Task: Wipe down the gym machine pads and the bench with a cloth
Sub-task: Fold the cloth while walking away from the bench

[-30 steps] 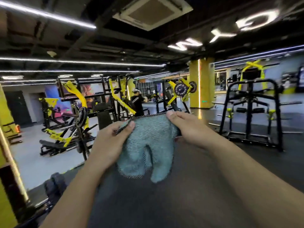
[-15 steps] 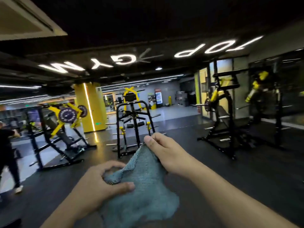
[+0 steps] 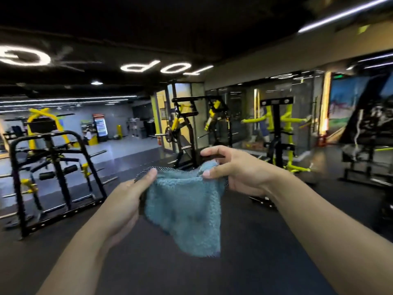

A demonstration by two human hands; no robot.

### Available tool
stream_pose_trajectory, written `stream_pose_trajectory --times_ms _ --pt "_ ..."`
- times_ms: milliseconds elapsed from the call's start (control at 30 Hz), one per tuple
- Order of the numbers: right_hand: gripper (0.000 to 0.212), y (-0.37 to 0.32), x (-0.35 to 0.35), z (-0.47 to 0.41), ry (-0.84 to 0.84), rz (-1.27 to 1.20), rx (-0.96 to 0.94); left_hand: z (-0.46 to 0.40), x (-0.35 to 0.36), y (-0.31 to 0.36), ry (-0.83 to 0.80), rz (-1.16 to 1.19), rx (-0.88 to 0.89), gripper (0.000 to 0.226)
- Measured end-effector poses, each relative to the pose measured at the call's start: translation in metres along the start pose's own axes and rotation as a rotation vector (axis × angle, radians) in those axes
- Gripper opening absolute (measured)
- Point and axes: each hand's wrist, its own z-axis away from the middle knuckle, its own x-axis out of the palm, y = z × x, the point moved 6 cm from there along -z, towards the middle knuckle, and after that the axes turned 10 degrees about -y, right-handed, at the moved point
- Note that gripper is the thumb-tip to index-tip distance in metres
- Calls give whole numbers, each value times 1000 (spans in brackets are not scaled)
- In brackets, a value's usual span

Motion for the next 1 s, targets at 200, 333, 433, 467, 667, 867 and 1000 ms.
stream_pose_trajectory --times_ms 200,333,433,467,667,867,1000 --pt "42 14 -101 77 318 106 95 -72 78 -15 -139 -155 -88 57" --pt "30 8 -167 130 634 272 43 -120 161 -23 -206 -127 -110 52" --pt "31 -1 -215 179 826 309 0 -150 240 -30 -327 -11 -152 46" --pt "33 -1 -233 197 873 292 6 -159 267 -33 -380 21 -172 43" --pt "71 7 -327 310 959 -2 106 -198 401 -44 -609 200 -181 73" --pt "76 -18 -359 369 930 245 194 -232 490 -59 -838 27 -101 93" --pt "61 -34 -360 369 937 537 305 -266 524 -59 -886 -274 82 83"
